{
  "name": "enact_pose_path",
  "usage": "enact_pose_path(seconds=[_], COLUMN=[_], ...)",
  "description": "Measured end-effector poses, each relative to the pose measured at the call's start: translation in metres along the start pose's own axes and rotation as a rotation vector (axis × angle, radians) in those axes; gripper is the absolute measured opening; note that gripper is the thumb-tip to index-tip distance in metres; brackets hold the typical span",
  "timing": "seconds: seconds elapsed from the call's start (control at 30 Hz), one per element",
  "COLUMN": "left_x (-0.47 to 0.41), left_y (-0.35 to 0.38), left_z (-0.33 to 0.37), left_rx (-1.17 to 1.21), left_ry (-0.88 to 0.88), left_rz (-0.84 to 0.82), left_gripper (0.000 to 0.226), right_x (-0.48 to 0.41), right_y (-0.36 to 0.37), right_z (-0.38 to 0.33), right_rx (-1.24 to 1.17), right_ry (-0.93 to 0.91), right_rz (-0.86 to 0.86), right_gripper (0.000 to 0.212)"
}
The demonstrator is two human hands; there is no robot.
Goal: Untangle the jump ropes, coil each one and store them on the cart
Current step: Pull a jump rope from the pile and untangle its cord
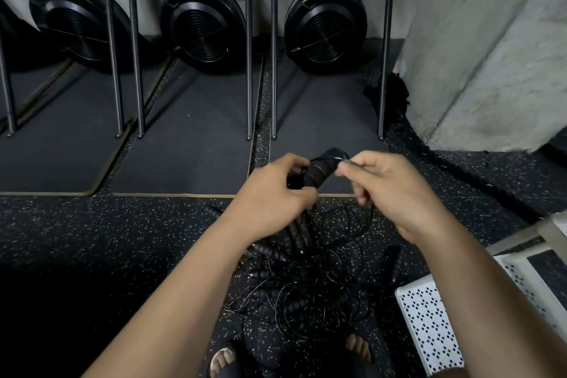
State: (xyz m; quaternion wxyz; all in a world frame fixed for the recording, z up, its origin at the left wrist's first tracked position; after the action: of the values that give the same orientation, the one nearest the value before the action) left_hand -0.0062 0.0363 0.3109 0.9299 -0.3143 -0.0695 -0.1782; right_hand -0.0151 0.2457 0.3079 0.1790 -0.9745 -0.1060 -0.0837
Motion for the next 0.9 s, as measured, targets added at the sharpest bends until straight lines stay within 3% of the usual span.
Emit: enact_pose_path(seconds=[0.13, 0.23, 0.4, 0.5, 0.6, 0.77, 0.9], left_x=[0.005, 0.008, 0.009, 0.007, 0.003, 0.000, 0.000], left_y=[-0.007, -0.014, -0.021, -0.020, -0.020, -0.016, -0.012], left_z=[-0.001, 0.000, -0.002, -0.003, -0.005, -0.005, -0.001], left_rx=[0.111, 0.234, 0.390, 0.483, 0.614, 0.721, 0.725], left_ry=[0.001, 0.058, 0.172, 0.234, 0.282, 0.356, 0.335], left_rz=[-0.156, -0.218, -0.277, -0.189, -0.091, -0.015, 0.003], left_gripper=[0.035, 0.040, 0.043, 0.046, 0.049, 0.047, 0.050], right_x=[-0.007, -0.013, -0.018, -0.012, -0.007, -0.003, -0.012], right_y=[-0.015, -0.020, -0.020, -0.018, -0.011, 0.008, 0.025], right_z=[0.008, 0.020, 0.039, 0.024, 0.002, 0.008, 0.020], right_rx=[-0.120, -0.041, 0.264, 0.209, -0.036, 0.009, 0.186], right_ry=[0.019, 0.098, 0.235, 0.036, -0.088, 0.070, 0.128], right_rz=[0.182, 0.274, 0.297, 0.367, 0.252, -0.227, -0.182], right_gripper=[0.018, 0.013, 0.051, 0.058, 0.062, 0.049, 0.023])
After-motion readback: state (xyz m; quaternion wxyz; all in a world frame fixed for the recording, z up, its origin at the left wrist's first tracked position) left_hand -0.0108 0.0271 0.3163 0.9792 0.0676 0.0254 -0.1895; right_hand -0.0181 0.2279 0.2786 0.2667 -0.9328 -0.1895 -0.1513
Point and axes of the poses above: each hand's wrist, its own x-axis away from the middle knuckle, its own y-axis out of the palm, z = x × y, the point moved 1 cm from there along -x, towards the middle knuckle, and after that the axes turned 9 degrees about -z, right-handed, at the moved point
